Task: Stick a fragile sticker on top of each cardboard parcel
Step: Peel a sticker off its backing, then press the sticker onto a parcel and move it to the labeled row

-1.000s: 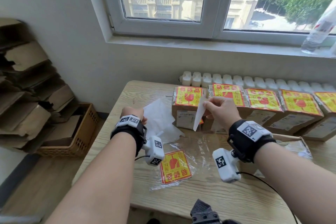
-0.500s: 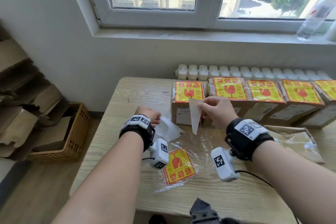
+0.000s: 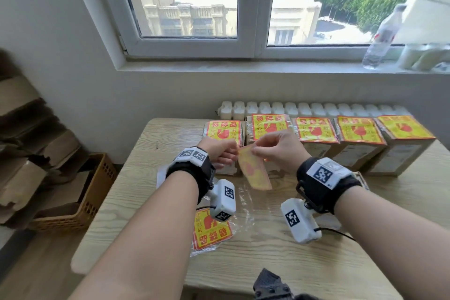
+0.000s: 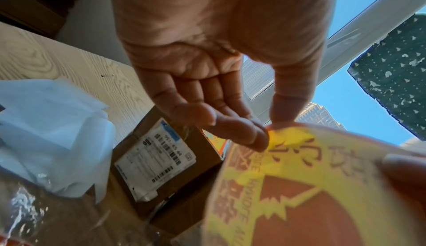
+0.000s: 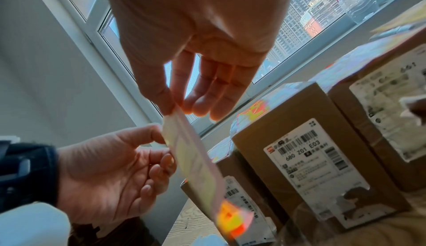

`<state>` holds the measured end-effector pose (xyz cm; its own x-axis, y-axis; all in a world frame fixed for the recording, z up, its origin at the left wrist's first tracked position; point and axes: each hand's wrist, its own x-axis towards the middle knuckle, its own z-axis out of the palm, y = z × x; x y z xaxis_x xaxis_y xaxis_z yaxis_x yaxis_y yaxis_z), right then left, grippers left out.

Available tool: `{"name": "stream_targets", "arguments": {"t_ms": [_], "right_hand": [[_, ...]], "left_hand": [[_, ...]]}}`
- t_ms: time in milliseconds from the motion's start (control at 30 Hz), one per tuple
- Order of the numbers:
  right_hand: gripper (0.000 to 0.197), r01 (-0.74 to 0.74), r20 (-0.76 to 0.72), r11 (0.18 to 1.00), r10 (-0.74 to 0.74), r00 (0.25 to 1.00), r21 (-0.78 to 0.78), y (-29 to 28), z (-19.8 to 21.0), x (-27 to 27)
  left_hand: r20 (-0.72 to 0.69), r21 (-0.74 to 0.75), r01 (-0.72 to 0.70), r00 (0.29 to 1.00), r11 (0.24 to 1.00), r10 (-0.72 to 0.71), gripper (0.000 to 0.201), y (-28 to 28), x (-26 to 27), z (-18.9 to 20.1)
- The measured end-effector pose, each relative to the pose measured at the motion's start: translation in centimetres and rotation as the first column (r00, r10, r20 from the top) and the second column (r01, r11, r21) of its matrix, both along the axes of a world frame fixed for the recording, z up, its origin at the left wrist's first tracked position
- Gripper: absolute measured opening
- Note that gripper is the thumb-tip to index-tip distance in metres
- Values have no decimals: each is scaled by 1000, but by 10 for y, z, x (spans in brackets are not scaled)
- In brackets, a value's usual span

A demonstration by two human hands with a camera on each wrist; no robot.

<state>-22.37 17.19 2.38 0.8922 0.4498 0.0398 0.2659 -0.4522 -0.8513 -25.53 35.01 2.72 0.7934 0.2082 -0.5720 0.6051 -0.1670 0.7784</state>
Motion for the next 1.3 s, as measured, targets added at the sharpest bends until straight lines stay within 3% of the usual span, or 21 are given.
{"name": "stream_targets", "arguments": {"t_ms": [167,267,333,433,533,767,1033,1300], "right_hand": [[13,-37,-1,999,37,999,5,-22,5,-7],[22,74,-2,995,-74,997,68,-42,7,-2],[17,163,-28,984,-162,986,74,-58,7,5],[2,186,-122,980,-177,977,73,-80,7,7],[14,214,-194,972,-193,962,94,-100,3,7],[16,352,-153,936,-346,926,16,-150,-11,5],[19,431,-148,898,-439,886,-88,-198,-32,4],[30,369,-174,911,-400,900,-185,-202,-44,-5]], "left_hand": [[65,-19,-85,994,996,86,13,-17,-1,2],[127,-49,-129,983,990,134,11,-26,-2,8],[154,-98,-127,978,987,141,11,-31,-4,13],[203,-170,-127,966,977,161,10,-43,-4,16],[214,-197,-75,970,978,117,4,-63,-1,13],[225,-174,-27,972,984,67,30,-123,11,-9],[198,-73,118,975,990,-102,19,-173,17,-32],[172,169,212,955,963,-240,31,-184,11,-50]]}}
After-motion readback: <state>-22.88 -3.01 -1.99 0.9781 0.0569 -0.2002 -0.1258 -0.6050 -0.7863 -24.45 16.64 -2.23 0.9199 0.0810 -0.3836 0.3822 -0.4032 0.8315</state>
